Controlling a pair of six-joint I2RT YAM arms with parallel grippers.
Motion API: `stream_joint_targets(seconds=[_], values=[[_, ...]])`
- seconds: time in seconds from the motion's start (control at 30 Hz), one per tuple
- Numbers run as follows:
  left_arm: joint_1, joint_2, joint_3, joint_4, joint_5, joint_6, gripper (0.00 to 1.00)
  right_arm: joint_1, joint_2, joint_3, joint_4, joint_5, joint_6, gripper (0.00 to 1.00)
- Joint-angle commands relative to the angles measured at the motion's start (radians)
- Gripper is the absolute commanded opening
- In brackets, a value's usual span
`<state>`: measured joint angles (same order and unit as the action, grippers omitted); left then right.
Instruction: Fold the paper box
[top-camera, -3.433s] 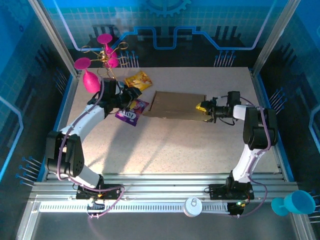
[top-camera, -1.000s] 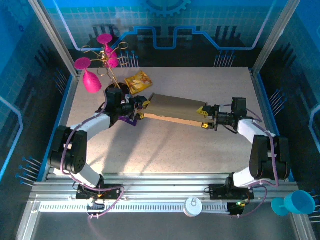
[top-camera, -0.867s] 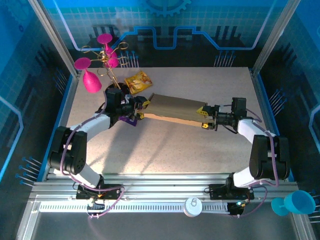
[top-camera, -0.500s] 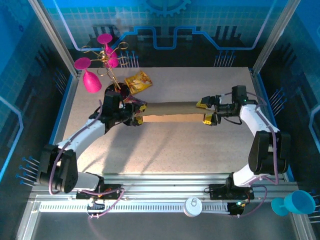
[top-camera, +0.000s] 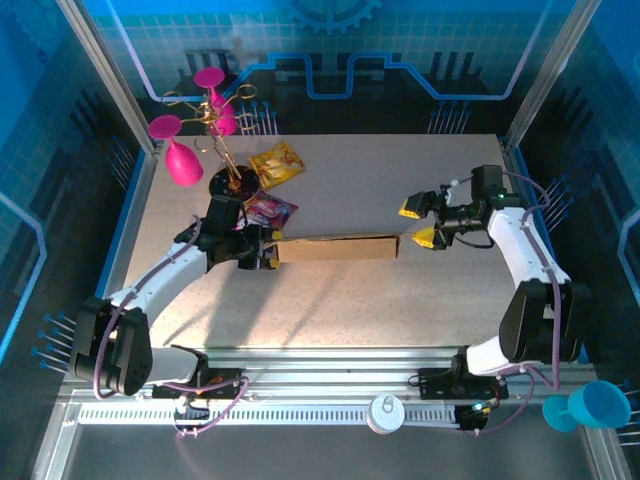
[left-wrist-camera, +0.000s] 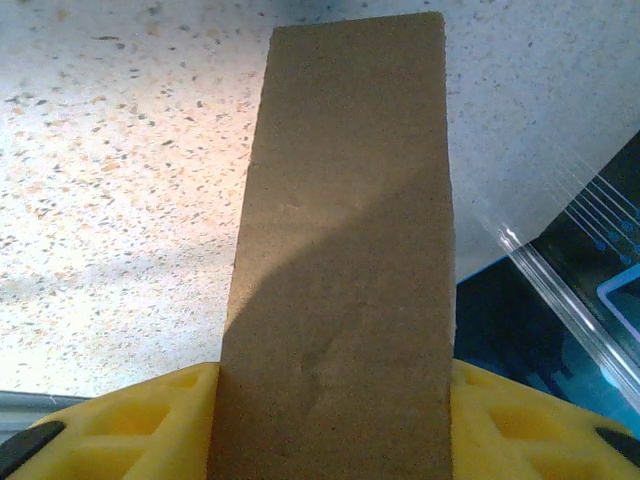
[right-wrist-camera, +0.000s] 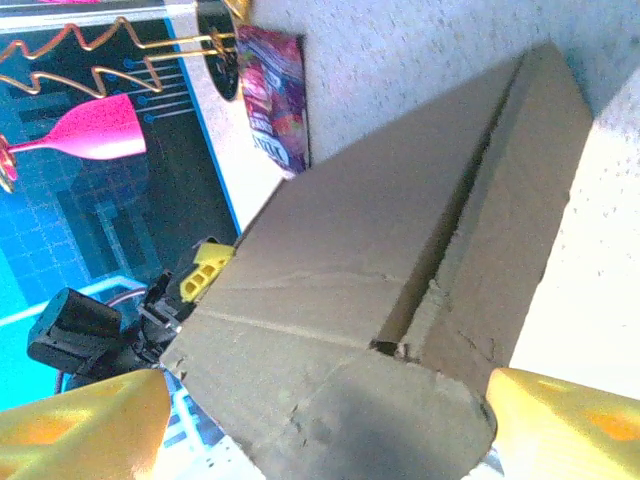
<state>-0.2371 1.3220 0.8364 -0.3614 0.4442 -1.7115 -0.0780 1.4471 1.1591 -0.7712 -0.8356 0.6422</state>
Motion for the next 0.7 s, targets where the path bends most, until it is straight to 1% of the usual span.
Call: stream_joint_targets(seconds=[0.0,0.07,0.13,0.2,0.33,0.37,0.4,0.47,0.57,0.63,0.67], values=[[-0.004,-0.051,0.016,-0.102,-0.019,-0.068,0.45,0.002,-0.098,0.036,0.061,0.108,-0.093,0.78],[-0.001,-0.055,0.029,-0.144,-0.018,-0.089,0.44,0.039,-0.175,0.013,0.134,0.21,-0.207,0.77],[0.004,-0.055,0.048,-0.193,-0.011,-0.104,0.43,0.085,-0.27,-0.073,0.27,0.293,-0.344,0.76],[0.01,-0.053,0.063,-0.237,-0.008,-0.11,0.43,0.105,-0.356,-0.178,0.422,0.309,-0.445,0.73],[0.04,-0.052,0.07,-0.284,0.014,-0.132,0.43,0.119,-0.518,-0.492,0.854,0.327,-0.635,0.74],[0.047,-0.053,0.076,-0.301,0.012,-0.134,0.44,0.119,-0.541,-0.52,0.891,0.347,-0.665,0.74],[0.056,-0.051,0.082,-0.319,0.011,-0.135,0.44,0.117,-0.547,-0.522,0.876,0.36,-0.7,0.72],[0.073,-0.046,0.087,-0.325,0.014,-0.135,0.43,0.113,-0.521,-0.476,0.762,0.321,-0.792,0.68],[0.095,-0.028,0.101,-0.335,0.017,-0.135,0.43,0.12,-0.445,-0.383,0.579,0.258,-0.935,0.59],[0.106,-0.004,0.114,-0.352,0.023,-0.135,0.43,0.118,-0.398,-0.333,0.516,0.227,-0.993,0.58],[0.113,0.005,0.119,-0.352,0.027,-0.126,0.43,0.117,-0.381,-0.314,0.497,0.213,-1.016,0.59]])
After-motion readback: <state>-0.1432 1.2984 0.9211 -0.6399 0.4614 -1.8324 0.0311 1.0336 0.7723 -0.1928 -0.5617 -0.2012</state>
